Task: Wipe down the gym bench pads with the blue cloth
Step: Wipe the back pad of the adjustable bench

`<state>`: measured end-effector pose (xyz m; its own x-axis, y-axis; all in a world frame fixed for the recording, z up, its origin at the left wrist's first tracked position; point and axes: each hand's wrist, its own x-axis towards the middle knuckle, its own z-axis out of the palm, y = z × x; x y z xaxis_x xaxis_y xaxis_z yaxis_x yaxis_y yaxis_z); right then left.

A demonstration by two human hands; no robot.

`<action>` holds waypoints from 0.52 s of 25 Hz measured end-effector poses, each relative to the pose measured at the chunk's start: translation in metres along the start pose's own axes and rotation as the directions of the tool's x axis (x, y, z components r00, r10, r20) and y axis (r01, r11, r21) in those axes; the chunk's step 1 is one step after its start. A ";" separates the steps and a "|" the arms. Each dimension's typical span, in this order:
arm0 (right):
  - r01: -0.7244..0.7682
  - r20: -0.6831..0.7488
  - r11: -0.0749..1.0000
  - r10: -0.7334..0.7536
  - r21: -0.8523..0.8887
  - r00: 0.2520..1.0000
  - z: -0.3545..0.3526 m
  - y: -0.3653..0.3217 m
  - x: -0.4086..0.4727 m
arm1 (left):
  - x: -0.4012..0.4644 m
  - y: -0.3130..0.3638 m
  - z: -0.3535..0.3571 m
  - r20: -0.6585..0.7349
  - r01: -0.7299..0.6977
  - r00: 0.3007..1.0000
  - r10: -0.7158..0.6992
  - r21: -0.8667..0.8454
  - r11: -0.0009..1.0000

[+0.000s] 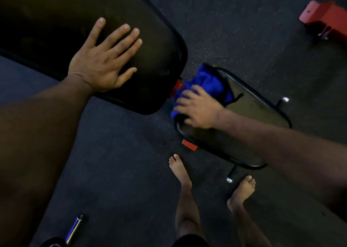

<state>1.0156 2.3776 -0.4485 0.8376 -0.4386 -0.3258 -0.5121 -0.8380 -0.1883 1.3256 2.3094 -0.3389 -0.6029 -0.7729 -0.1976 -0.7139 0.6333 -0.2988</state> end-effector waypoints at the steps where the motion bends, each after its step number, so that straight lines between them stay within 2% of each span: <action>1: -0.118 -0.024 0.993 0.118 -0.004 0.993 -0.003 0.028 0.001 | -0.001 0.000 0.000 -0.001 0.001 1.000 -0.001 0.004 1.000; 3: -0.341 -0.015 0.938 0.343 0.055 0.939 -0.009 0.078 -0.003 | 0.000 0.001 0.000 -0.005 0.003 1.000 -0.002 0.015 1.000; 6: -0.467 -0.009 0.876 0.472 0.120 0.882 -0.009 0.079 0.000 | 0.001 0.000 0.000 0.007 0.003 1.000 -0.003 0.009 1.000; 8: -0.401 -0.038 0.911 0.406 0.094 0.913 -0.010 0.046 0.001 | 0.000 -0.001 -0.001 0.009 -0.003 1.000 0.003 0.004 1.000; 10: -0.207 -0.034 0.974 0.211 0.093 0.977 -0.011 0.009 0.001 | 0.001 0.000 0.000 0.008 -0.003 1.000 0.003 0.014 1.000; 13: -0.021 -0.031 0.993 0.024 0.117 0.999 -0.025 -0.040 0.009 | -0.002 -0.001 0.001 0.025 -0.003 1.000 0.003 0.007 1.000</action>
<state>1.0486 2.3989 -0.4211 0.8304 -0.4689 -0.3010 -0.5480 -0.7849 -0.2891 1.3277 2.3100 -0.3390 -0.5959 -0.7719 -0.2215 -0.7096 0.6353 -0.3046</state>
